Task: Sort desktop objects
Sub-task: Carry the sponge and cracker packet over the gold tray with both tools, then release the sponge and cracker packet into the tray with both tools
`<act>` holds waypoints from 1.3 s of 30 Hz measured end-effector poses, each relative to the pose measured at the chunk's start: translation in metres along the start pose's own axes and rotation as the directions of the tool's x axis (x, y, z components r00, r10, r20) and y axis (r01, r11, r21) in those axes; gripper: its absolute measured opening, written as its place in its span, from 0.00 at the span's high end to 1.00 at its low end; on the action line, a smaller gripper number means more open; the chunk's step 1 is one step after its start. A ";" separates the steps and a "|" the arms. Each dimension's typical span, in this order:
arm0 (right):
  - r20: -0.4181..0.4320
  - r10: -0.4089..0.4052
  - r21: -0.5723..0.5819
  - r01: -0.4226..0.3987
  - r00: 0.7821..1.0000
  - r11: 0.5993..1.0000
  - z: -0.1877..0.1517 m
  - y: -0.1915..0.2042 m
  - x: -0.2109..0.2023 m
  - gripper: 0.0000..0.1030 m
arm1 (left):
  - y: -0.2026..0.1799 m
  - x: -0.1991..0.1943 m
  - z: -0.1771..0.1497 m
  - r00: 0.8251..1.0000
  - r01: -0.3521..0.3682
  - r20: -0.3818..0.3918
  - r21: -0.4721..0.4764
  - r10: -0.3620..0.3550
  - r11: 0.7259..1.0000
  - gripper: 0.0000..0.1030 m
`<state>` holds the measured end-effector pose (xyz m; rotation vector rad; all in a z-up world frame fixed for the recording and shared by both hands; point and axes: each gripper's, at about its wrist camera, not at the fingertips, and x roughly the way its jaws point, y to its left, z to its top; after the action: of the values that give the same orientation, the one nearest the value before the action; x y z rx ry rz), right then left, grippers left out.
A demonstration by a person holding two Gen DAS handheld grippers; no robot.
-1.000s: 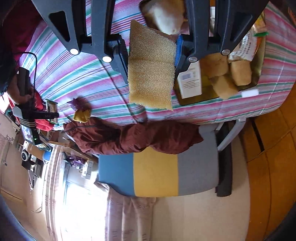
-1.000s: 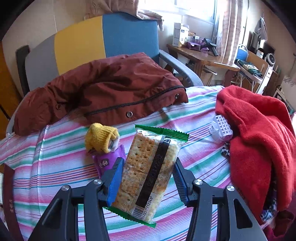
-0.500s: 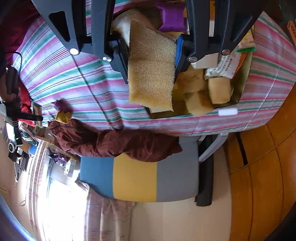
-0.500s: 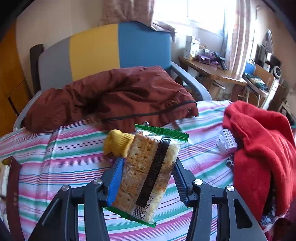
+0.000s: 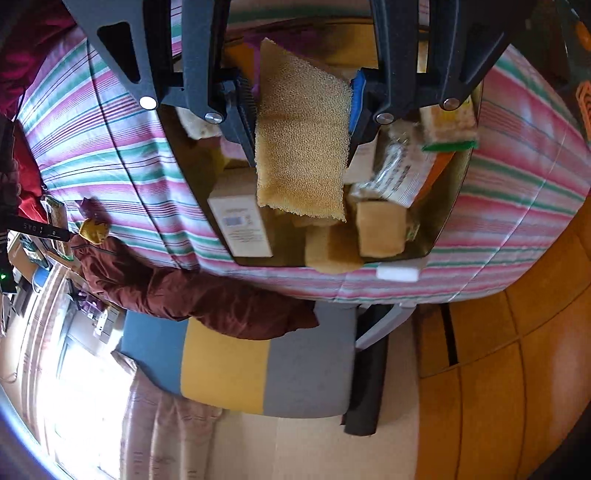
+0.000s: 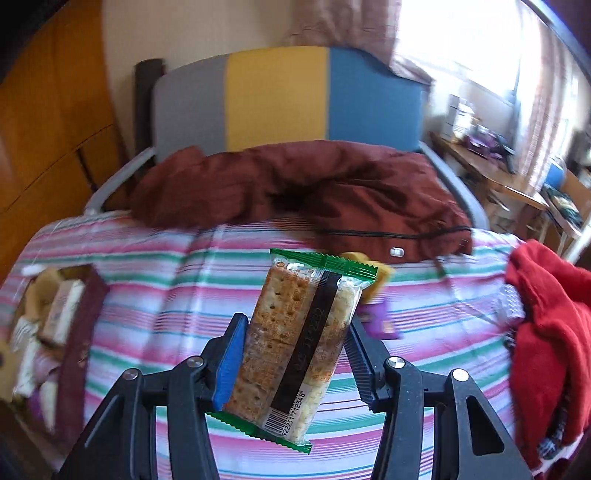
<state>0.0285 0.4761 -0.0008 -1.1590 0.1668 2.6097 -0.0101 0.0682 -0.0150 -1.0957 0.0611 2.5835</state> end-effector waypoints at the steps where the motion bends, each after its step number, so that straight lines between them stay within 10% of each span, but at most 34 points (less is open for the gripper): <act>1: -0.002 0.019 -0.016 -0.019 1.000 1.000 -0.001 0.010 -0.001 0.49 | 0.003 0.000 -0.002 1.000 -0.001 -0.003 -0.006 0.001 1.000 0.61; 20: -0.103 0.384 -0.259 -0.397 0.918 0.880 -0.026 0.224 -0.013 0.49 | 0.013 0.010 -0.024 0.999 0.017 -0.028 -0.018 -0.018 1.000 0.61; 39: -0.176 0.411 -0.277 -0.446 0.894 0.851 -0.028 0.264 0.008 0.48 | 0.018 0.019 -0.027 0.999 -0.026 -0.031 -0.022 0.025 0.999 0.60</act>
<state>-0.0354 0.2201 -0.0278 -1.5279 0.0368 3.0470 -0.0088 0.0523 -0.0490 -1.1496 0.0544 2.5963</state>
